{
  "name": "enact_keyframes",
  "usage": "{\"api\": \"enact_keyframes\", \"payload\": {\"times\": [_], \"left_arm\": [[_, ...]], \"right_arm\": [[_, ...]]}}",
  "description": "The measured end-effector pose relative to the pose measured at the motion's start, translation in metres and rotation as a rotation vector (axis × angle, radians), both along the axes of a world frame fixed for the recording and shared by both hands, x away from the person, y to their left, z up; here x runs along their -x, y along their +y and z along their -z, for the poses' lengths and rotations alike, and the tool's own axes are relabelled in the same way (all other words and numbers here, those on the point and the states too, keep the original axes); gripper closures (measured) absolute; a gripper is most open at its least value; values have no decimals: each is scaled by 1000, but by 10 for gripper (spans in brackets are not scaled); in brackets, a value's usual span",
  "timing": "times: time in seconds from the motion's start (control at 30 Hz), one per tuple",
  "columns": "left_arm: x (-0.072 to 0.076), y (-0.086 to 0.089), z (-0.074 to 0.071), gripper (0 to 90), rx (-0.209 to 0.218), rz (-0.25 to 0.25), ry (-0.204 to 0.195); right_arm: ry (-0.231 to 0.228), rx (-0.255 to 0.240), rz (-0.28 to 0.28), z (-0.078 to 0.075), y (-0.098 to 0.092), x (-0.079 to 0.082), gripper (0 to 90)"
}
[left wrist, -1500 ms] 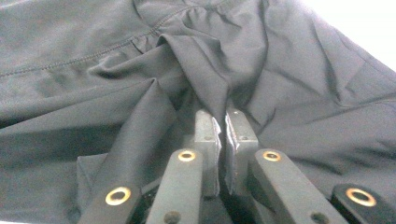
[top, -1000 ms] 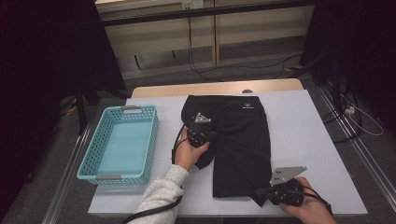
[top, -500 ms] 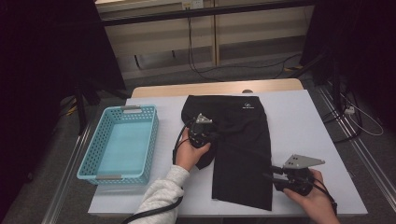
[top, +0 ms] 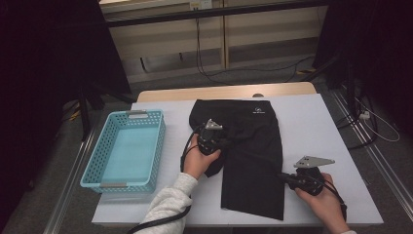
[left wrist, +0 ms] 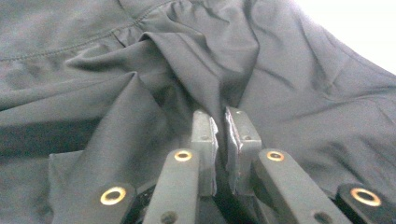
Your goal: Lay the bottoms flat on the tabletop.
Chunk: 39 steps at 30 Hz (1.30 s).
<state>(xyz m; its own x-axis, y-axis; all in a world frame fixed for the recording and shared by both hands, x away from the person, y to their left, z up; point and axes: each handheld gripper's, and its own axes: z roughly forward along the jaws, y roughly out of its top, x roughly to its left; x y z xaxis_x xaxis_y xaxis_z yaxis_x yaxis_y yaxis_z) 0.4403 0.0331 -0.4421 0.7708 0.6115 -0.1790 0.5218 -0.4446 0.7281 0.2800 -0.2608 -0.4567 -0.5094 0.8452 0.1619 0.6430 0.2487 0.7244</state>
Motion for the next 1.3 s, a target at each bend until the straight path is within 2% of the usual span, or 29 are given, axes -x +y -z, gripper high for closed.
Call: {"api": "enact_keyframes", "payload": {"times": [0.23, 0.3, 0.4, 0.5, 0.6, 0.77, 0.83, 0.97, 1.03, 1.2, 1.3], "left_arm": [[3, -2, -3, 788, 16, 18, -2], [3, -3, -4, 746, 20, 25, 4], [3, -2, -7, 650, 30, 24, 8], [3, 0, -12, 522, 34, 12, -17], [2, 4, -18, 437, 41, 5, -40], [2, 8, -20, 343, 8, 12, -72], [1, 11, -22, 319, -2, 7, -91], [1, 18, -25, 291, -2, -6, -94], [2, 22, -26, 288, -12, -10, -103], [3, 31, -23, 290, -33, -19, -101], [4, 37, -21, 293, -28, -28, -96]], "right_arm": [[29, 1, 30, -2, -26, 6, 900], [44, -8, 41, -3, -32, 7, 900], [34, -11, 53, -2, -35, 8, 880], [41, -31, 58, -2, -35, 7, 729], [26, -11, 78, -4, -32, 4, 613], [-30, 15, 142, -10, -30, -10, 539], [-40, 54, 176, -13, -30, -15, 501], [-62, 43, 207, -16, -33, -30, 479], [-74, 46, 220, -15, -32, -39, 499], [-53, 52, 228, -9, -28, -59, 535], [-36, 63, 224, -4, -27, -66, 560]]}}
